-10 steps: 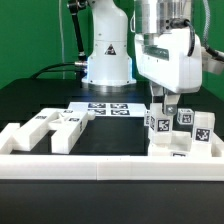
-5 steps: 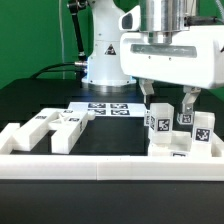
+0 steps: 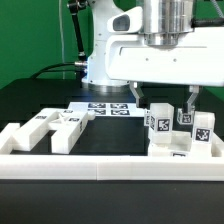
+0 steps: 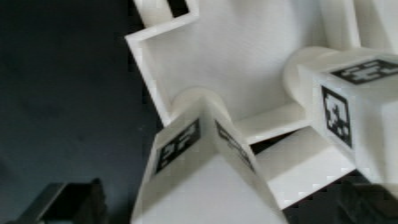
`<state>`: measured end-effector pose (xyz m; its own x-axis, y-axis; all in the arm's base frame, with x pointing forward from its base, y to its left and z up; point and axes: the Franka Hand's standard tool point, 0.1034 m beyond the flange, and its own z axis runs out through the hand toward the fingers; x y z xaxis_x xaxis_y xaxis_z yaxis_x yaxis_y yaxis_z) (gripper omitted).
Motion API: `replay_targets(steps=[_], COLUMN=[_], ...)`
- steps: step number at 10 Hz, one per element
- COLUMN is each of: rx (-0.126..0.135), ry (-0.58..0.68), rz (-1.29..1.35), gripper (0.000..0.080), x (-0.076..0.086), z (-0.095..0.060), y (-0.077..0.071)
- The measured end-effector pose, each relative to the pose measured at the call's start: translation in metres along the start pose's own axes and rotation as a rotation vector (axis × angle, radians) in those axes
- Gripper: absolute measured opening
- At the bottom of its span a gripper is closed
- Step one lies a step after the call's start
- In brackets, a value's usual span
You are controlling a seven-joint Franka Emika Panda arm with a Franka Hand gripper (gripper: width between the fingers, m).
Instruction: Assemble chair
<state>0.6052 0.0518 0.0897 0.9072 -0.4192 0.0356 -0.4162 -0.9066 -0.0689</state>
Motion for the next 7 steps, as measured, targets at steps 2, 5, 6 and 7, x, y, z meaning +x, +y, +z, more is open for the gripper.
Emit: replay_targets(steps=[2, 5, 6, 7], rx=[-0.008, -0.017, -0.019, -0.02], ry=[0.009, 0.011, 0.01, 0.01], rz=[-0.146, -0.384, -0.46, -0.486], gripper=[0.0649, 0.0649, 0.0649, 0.0649], x=[0.001, 0.005, 0.006, 0.007], z=[-0.001, -0.001, -0.001, -0.001], y=[-0.001, 0.006, 0.009, 0.011])
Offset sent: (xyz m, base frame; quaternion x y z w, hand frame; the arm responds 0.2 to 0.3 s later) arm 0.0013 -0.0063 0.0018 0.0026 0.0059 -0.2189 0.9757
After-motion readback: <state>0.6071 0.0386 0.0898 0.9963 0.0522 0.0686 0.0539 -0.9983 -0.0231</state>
